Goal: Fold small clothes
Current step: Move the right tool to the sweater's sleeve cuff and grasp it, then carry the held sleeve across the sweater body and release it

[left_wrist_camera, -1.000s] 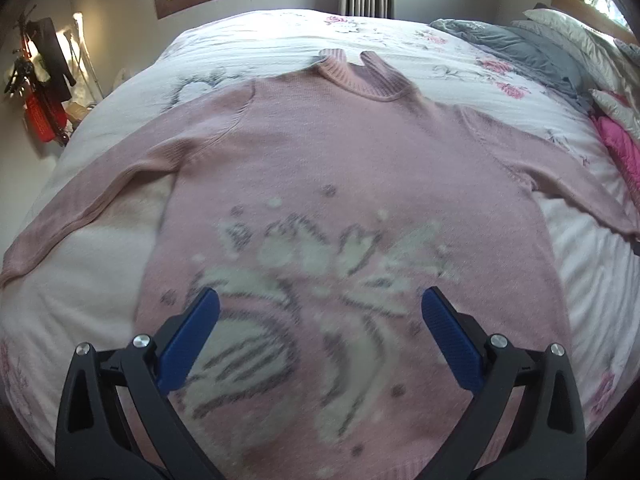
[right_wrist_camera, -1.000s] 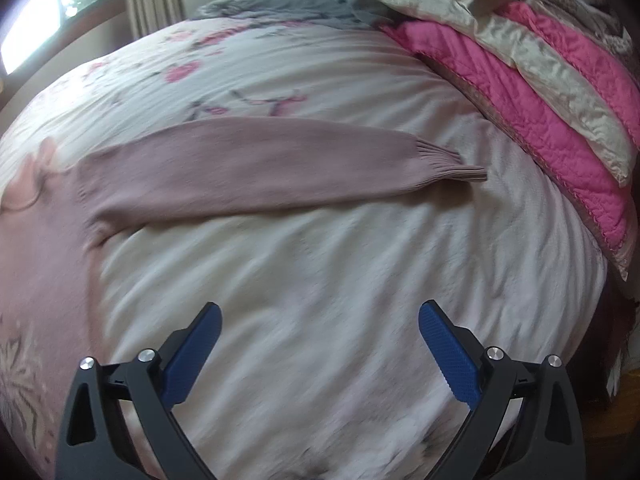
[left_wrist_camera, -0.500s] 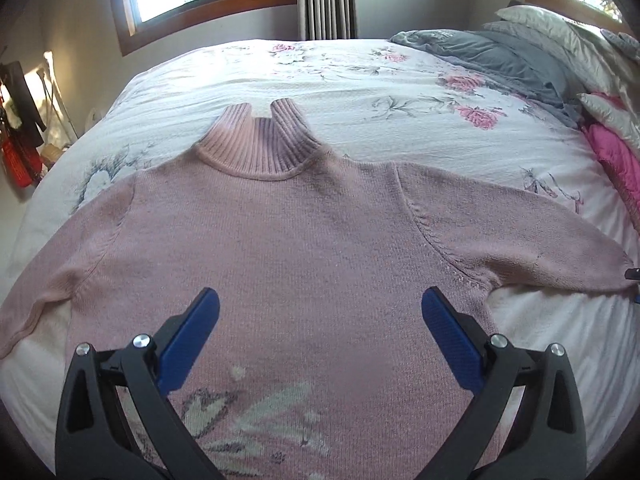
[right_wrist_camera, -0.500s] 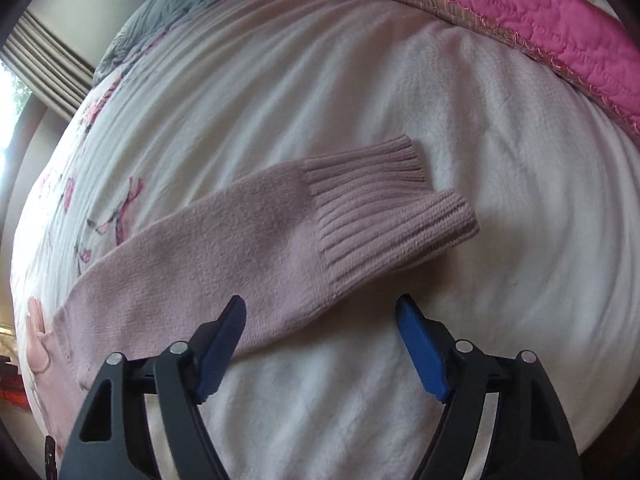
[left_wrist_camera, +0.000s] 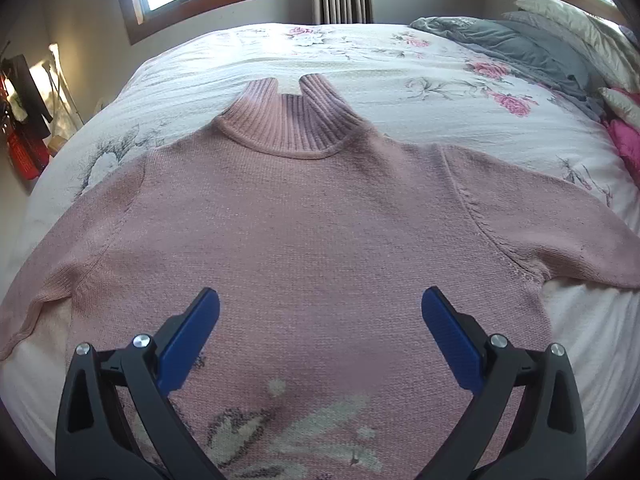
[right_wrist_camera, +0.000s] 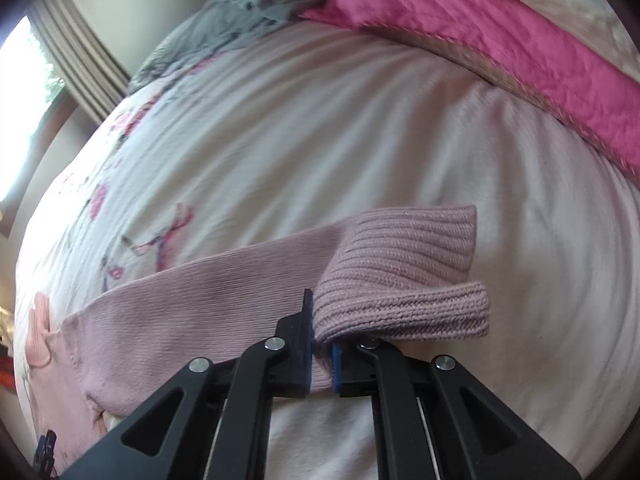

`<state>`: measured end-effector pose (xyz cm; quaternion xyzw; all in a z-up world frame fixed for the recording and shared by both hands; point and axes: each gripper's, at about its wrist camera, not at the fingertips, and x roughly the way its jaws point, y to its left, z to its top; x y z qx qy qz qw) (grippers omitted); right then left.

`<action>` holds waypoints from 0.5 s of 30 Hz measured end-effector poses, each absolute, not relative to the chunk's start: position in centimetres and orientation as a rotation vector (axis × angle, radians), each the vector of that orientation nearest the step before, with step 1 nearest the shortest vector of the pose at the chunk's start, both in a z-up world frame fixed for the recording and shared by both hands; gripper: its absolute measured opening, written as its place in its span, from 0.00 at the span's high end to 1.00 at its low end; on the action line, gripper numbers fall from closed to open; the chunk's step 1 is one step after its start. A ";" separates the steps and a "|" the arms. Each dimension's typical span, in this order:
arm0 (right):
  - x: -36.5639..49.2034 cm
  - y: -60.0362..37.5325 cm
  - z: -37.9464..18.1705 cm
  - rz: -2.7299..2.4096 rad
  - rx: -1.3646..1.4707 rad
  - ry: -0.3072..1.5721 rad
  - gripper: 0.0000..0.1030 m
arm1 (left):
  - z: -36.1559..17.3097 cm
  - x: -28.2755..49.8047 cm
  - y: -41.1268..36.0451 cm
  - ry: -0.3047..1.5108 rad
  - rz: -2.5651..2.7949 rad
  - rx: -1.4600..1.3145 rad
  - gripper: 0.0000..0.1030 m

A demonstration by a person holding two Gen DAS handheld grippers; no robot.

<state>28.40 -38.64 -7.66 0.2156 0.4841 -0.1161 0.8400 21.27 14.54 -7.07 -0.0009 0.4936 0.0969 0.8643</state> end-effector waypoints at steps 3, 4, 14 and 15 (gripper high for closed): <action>29.0 -33.5 -5.6 -0.135 0.354 0.981 0.93 | -7.1 21.2 16.0 1.040 0.217 -0.019 0.03; 29.1 -31.6 -5.2 -0.103 0.315 0.976 0.93 | -7.1 21.2 16.4 1.042 0.220 -0.029 0.03; 29.2 -14.9 -6.7 0.185 0.060 0.976 0.94 | -6.9 21.3 18.2 1.064 0.193 -0.095 0.03; 29.2 -13.6 -7.2 0.214 0.045 0.984 0.93 | -6.9 21.3 18.1 1.067 0.182 -0.103 0.03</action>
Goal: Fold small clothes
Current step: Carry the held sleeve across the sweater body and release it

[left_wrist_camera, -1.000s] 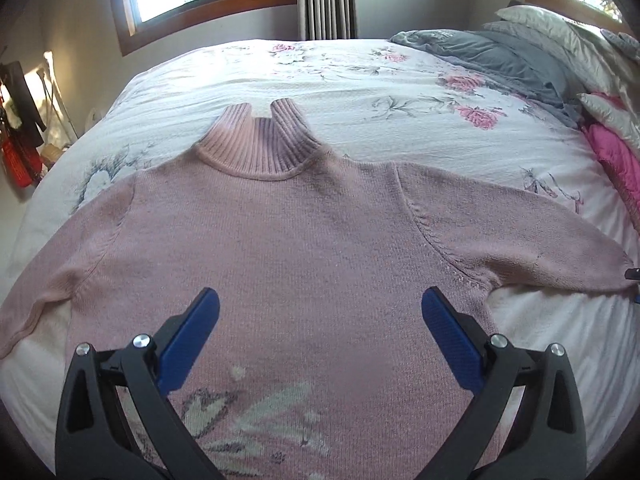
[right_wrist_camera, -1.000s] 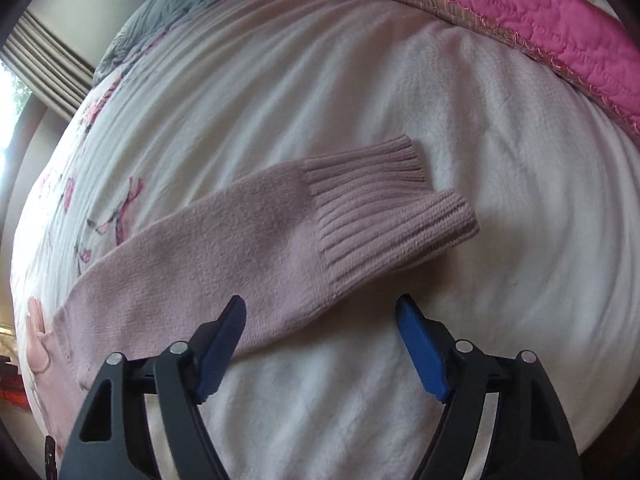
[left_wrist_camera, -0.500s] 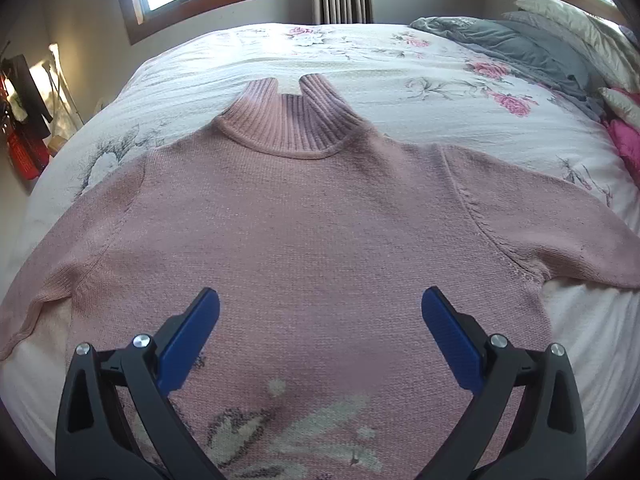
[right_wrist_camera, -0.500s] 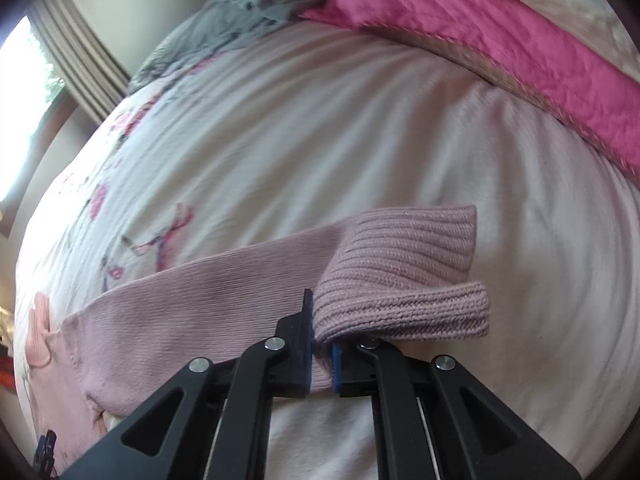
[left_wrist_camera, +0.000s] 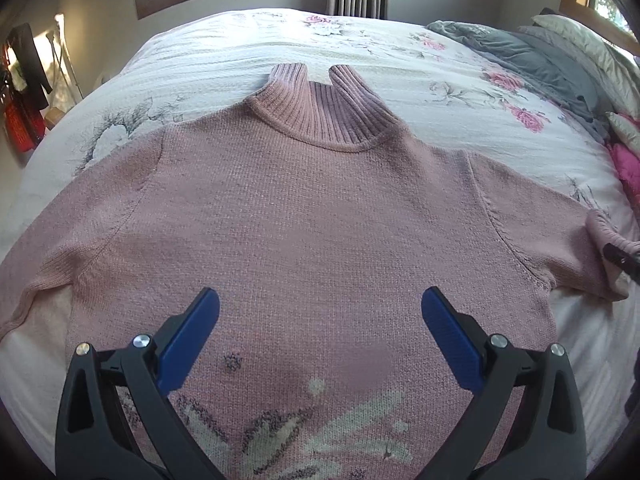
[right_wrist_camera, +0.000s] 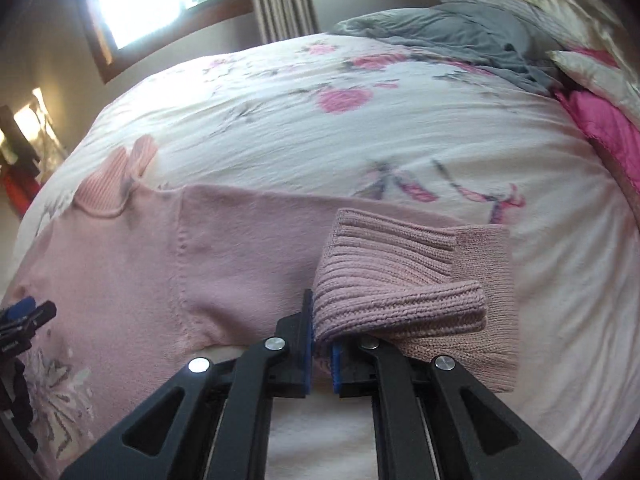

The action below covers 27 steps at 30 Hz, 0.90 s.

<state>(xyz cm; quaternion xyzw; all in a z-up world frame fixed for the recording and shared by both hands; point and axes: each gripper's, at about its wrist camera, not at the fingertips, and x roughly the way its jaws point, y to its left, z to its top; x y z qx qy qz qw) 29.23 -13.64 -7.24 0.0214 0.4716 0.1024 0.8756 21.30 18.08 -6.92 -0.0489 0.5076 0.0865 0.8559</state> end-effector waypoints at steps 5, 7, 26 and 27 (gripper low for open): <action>26.2 -9.2 -10.0 0.328 -0.033 1.025 0.64 | -7.3 21.6 16.6 1.103 0.090 -0.158 0.03; 24.8 -8.8 -10.2 0.391 -0.012 1.022 0.59 | -7.6 21.7 15.5 1.116 0.045 -0.173 0.03; 11.9 -19.6 -9.9 0.352 0.145 0.974 0.59 | -13.3 27.3 1.7 1.319 -0.147 -0.150 0.33; 11.7 -19.8 -10.1 0.345 0.150 0.975 0.59 | -13.3 27.4 1.1 1.318 -0.155 -0.142 0.37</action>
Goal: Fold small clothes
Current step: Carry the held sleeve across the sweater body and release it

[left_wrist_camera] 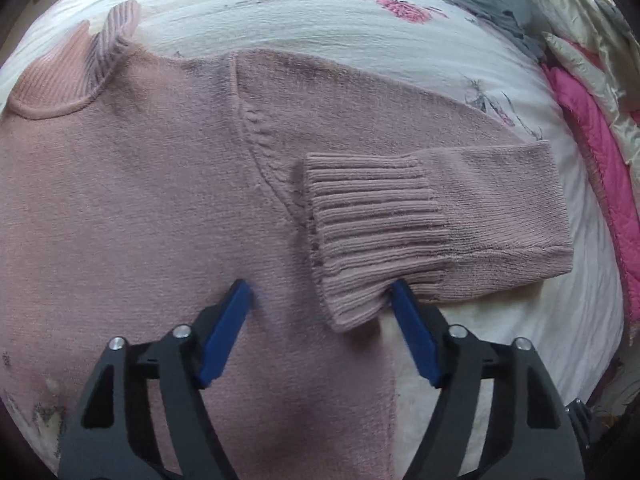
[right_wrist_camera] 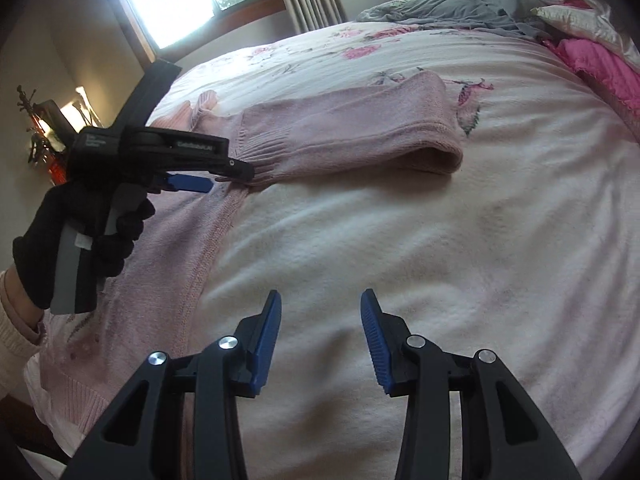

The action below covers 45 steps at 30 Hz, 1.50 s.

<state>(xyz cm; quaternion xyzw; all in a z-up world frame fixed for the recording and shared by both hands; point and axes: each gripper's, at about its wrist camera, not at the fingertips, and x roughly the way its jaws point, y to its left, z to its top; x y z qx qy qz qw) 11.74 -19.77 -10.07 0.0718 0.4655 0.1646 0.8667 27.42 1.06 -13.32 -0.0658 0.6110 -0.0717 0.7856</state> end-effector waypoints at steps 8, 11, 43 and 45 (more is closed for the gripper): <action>11.1 -20.3 -10.8 0.321 0.184 0.984 0.59 | -9.7 26.4 1.0 1.186 -0.201 -0.221 0.95; 11.0 -20.4 -10.5 0.317 0.183 0.979 0.59 | -7.3 25.1 4.5 1.104 -0.177 -0.280 0.95; 25.6 -5.4 -11.1 0.449 0.194 1.117 0.60 | -4.7 19.4 32.5 0.972 0.234 -0.252 0.87; 25.1 -4.7 -9.6 0.491 0.213 1.088 0.59 | -3.5 19.5 31.4 0.952 0.188 -0.246 0.85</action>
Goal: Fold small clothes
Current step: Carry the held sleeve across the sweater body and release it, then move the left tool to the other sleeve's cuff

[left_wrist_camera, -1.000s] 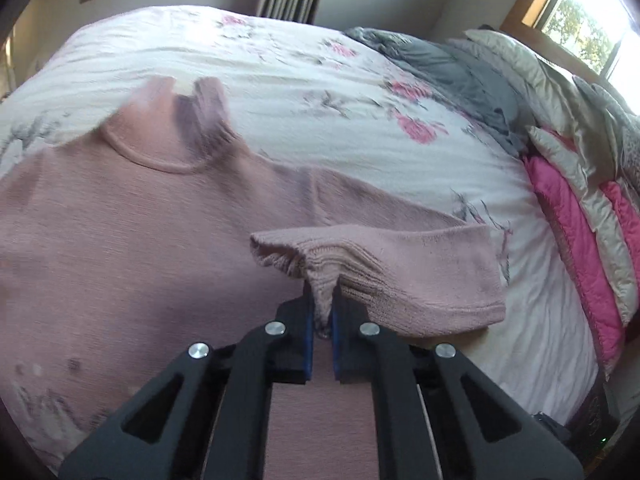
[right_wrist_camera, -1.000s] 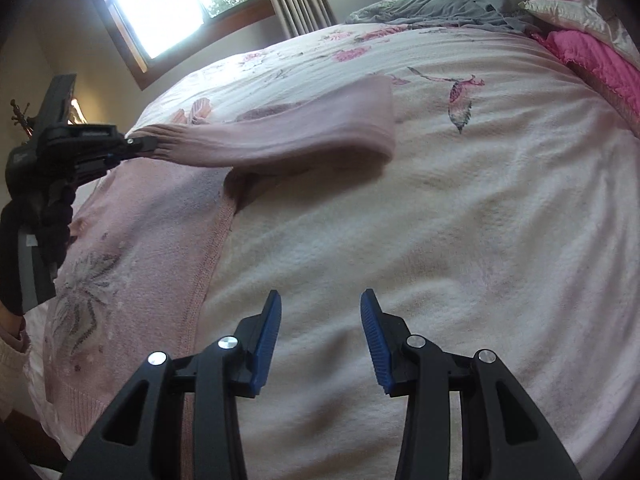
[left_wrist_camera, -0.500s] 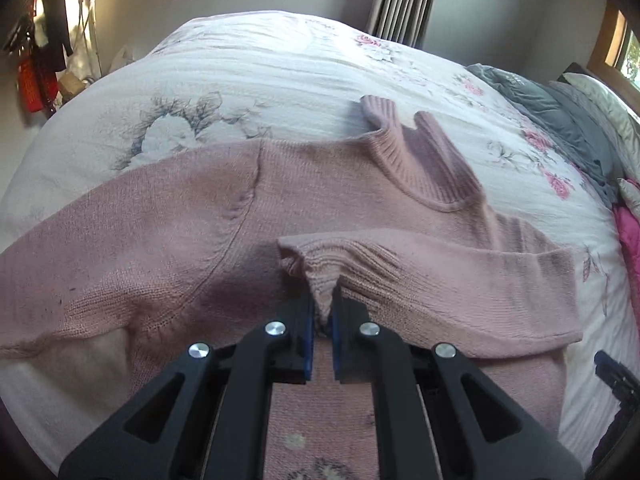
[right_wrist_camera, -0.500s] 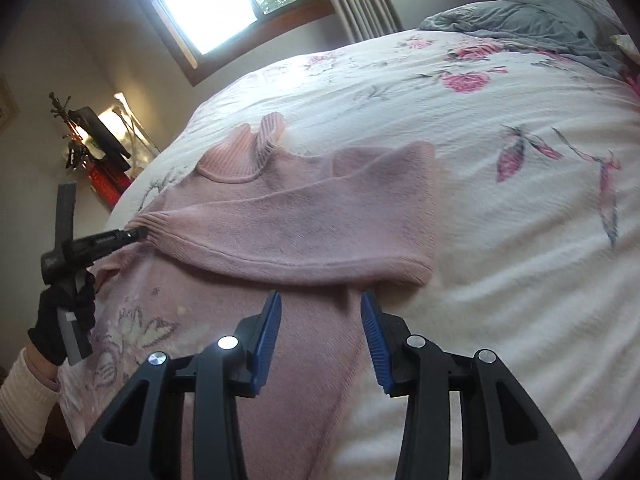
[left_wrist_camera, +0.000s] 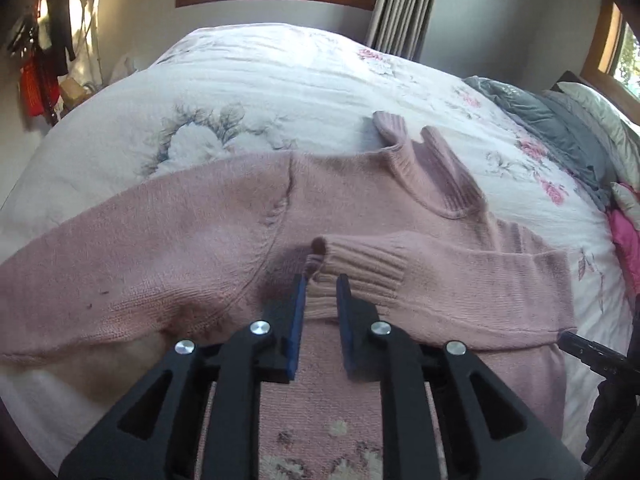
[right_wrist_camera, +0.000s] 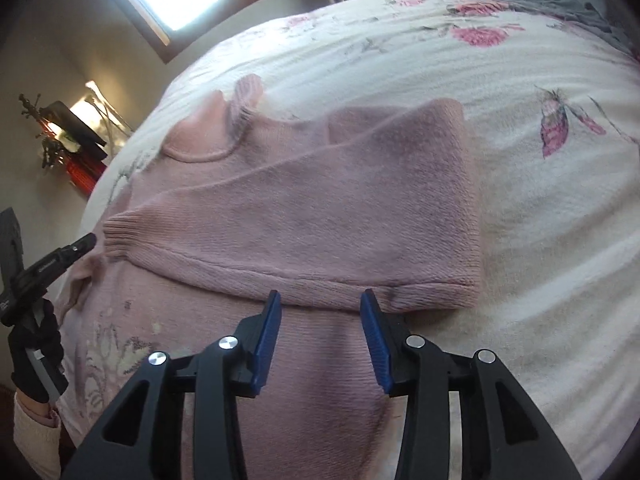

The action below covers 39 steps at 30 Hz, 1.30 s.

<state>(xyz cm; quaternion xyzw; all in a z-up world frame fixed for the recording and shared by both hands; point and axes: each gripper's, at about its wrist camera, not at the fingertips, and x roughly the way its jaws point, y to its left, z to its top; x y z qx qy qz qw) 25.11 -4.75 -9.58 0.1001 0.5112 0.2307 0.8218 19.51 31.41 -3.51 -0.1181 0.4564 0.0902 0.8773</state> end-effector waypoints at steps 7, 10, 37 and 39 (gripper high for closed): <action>26.0 -2.3 -11.1 0.462 0.203 1.150 0.58 | -6.4 22.8 29.2 1.043 0.200 -0.228 0.79; 26.3 -2.4 -13.8 0.444 0.229 1.195 0.58 | -9.4 23.1 30.9 1.100 0.216 -0.304 0.79; 14.1 14.6 -11.2 0.745 -0.095 1.188 0.45 | -4.2 -4.3 59.0 0.877 0.589 -0.811 0.55; 14.0 14.8 -11.2 0.740 -0.101 1.181 0.45 | -4.5 -5.2 60.9 0.826 0.600 -0.884 0.58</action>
